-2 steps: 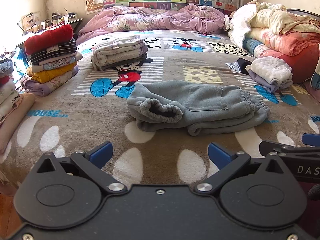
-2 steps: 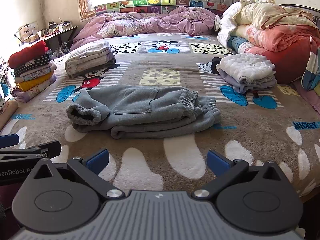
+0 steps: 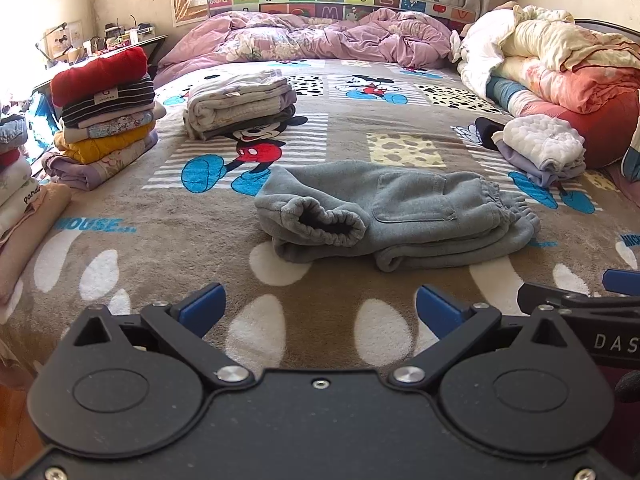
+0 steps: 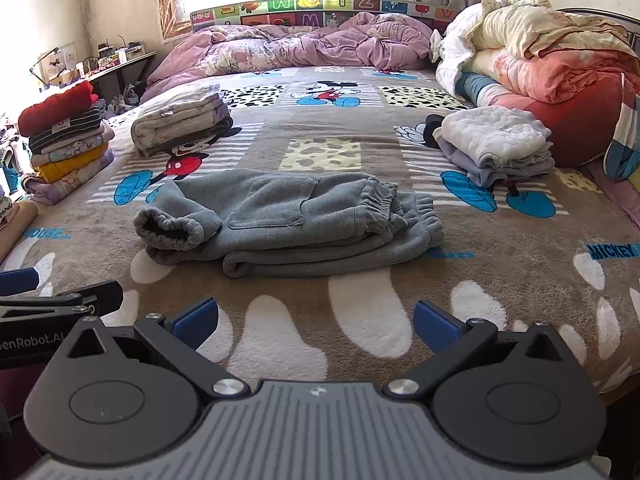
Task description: Fold clothes
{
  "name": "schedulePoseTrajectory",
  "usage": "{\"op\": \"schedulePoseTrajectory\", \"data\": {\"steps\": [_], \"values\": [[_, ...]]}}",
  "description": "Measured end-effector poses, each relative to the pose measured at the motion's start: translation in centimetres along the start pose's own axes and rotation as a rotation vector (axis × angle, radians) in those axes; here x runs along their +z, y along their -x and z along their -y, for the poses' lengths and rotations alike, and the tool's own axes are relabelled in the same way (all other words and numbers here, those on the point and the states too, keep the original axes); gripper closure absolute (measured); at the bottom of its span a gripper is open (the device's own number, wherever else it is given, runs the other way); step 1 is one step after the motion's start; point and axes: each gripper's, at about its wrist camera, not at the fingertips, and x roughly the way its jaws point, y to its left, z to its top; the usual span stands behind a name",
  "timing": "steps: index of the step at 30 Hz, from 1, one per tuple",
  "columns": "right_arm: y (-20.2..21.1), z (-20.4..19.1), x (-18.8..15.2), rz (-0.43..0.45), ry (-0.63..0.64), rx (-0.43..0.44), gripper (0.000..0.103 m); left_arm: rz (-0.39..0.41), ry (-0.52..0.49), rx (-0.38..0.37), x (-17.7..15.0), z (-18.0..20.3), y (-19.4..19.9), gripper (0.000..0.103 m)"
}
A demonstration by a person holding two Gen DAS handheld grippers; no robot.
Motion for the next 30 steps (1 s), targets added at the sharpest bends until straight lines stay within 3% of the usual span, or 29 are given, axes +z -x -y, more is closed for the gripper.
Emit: {"op": "schedulePoseTrajectory", "data": {"steps": [30], "values": [[0.65, -0.05, 0.1, 0.007, -0.005, 0.006, 0.0, 0.009, 0.004, 0.0, 0.13, 0.04, 0.51, 0.0]]}}
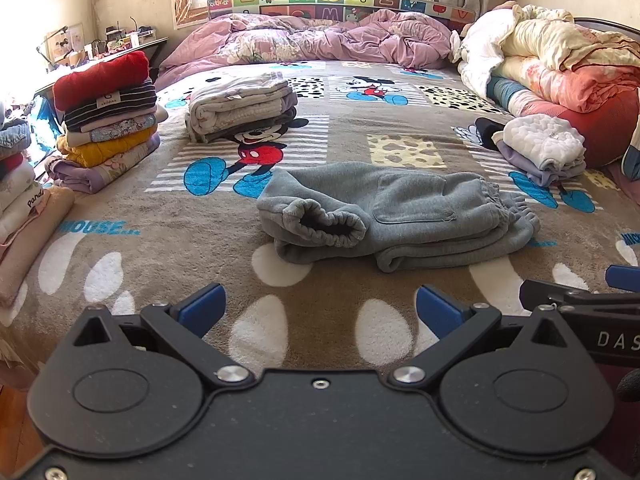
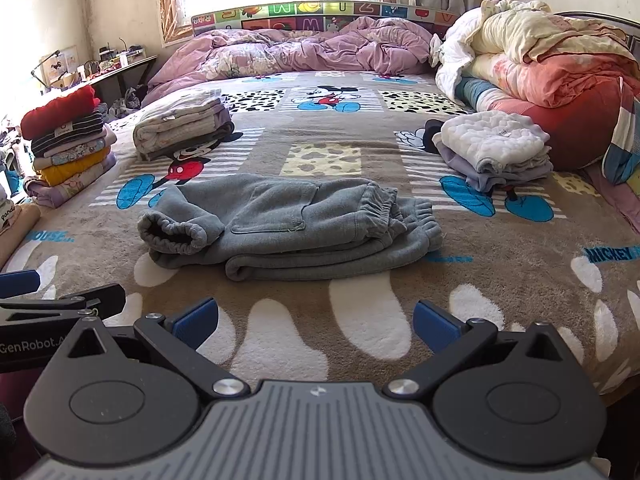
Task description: Fold clothes
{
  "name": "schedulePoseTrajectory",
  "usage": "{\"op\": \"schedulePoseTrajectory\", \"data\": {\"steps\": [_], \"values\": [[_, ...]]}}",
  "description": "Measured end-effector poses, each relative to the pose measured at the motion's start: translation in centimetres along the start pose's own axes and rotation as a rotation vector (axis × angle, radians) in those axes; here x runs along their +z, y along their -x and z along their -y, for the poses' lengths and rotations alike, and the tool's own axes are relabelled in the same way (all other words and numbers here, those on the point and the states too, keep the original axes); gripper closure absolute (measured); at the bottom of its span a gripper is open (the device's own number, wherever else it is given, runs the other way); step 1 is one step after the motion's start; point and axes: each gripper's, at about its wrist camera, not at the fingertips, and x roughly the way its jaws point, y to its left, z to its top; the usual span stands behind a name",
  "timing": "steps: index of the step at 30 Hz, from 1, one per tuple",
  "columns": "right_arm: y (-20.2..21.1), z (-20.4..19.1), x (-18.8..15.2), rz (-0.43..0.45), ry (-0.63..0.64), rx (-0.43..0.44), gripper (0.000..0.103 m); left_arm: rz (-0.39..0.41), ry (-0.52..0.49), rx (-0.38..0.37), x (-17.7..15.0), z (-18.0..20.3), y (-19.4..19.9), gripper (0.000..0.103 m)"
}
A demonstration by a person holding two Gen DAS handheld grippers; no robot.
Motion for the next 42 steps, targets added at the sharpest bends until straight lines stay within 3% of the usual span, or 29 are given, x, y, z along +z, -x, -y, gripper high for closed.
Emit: {"op": "schedulePoseTrajectory", "data": {"steps": [32, 42], "values": [[0.5, -0.3, 0.2, 0.024, 0.002, 0.006, 0.0, 0.011, 0.005, -0.003, 0.4, -0.1, 0.2, 0.0], [-1.1, 1.4, 0.5, 0.019, -0.064, 0.097, 0.0, -0.005, -0.005, 0.001, 1.1, 0.4, -1.2, 0.0]]}}
